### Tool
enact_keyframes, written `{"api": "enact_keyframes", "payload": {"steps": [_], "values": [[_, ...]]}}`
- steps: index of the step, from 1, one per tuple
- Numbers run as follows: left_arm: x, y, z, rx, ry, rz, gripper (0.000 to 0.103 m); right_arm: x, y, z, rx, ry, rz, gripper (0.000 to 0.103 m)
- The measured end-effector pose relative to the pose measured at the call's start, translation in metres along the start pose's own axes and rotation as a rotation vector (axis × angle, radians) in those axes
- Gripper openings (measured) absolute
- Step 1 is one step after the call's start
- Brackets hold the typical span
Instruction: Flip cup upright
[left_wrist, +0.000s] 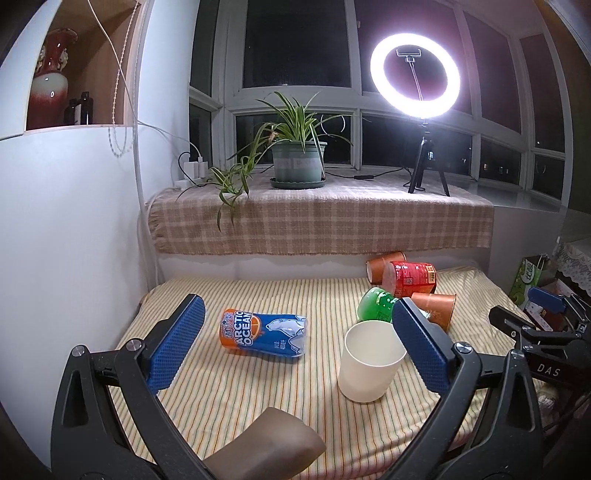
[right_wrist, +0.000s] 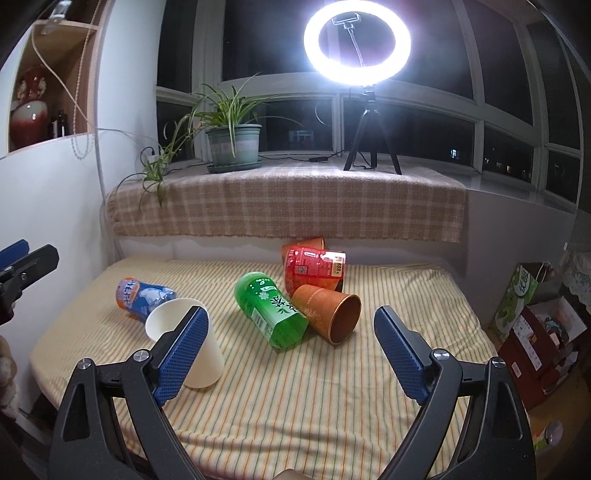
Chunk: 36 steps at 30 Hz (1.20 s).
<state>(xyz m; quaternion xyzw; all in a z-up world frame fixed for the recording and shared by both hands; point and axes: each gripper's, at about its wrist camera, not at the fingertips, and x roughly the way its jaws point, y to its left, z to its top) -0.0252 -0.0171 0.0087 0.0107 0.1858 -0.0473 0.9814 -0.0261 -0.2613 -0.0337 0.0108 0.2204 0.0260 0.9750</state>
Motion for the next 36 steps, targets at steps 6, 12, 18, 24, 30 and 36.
{"api": "enact_keyframes", "payload": {"steps": [6, 12, 18, 24, 30, 36], "values": [[-0.0006, 0.0001, 0.0004, 0.0, -0.001, 0.001, 0.103, 0.0009, -0.0016, 0.0003, 0.003, 0.002, -0.001, 0.091], [-0.0007, -0.0001, 0.0003, 0.001, -0.001, 0.001, 0.103, 0.002, -0.0035, -0.0006, 0.011, 0.008, 0.002, 0.091], [-0.001, -0.0004, 0.0001, 0.001, 0.0, 0.001, 0.103, 0.0027, -0.0042, -0.0009, 0.013, 0.01, 0.002, 0.091], [-0.001, -0.0007, 0.0, 0.0, 0.0, 0.002, 0.103, 0.0044, -0.0045, -0.0018, 0.014, 0.019, 0.006, 0.091], [-0.0008, -0.0003, 0.0003, 0.001, 0.001, 0.002, 0.103, 0.0077, -0.0046, -0.0031, 0.015, 0.029, 0.011, 0.091], [-0.0008, -0.0005, 0.0005, 0.002, -0.001, 0.001, 0.103, 0.0082, -0.0035, -0.0039, 0.01, 0.034, 0.014, 0.091]]}}
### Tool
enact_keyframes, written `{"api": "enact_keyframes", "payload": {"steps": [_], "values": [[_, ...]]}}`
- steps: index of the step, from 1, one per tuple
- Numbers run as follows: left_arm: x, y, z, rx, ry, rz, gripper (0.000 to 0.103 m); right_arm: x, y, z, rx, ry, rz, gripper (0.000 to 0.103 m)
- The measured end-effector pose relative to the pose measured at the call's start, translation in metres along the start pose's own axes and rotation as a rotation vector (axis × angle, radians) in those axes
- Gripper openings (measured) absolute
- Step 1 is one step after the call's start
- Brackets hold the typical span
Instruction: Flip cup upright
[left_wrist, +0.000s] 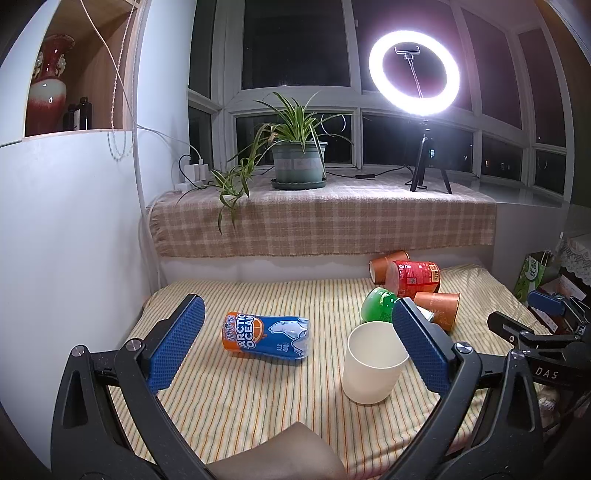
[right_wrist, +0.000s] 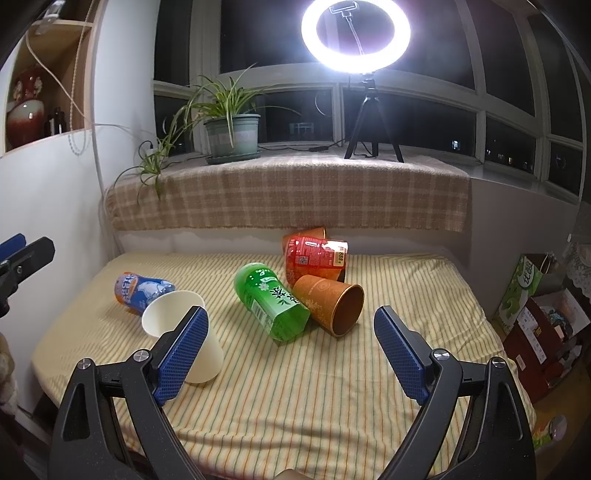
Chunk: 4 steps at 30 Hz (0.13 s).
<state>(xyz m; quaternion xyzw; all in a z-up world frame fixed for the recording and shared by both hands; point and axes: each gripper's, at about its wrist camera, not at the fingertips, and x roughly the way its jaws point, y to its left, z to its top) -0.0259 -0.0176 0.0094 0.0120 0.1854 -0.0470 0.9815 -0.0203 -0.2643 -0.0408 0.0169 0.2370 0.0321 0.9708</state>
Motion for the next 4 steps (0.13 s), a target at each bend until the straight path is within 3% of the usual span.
{"api": "enact_keyframes", "payload": {"steps": [4], "values": [[0.0001, -0.0001, 0.0, -0.001, 0.002, 0.001, 0.103, 0.0006, 0.0007, -0.0003, 0.001, 0.001, 0.002, 0.091]]}}
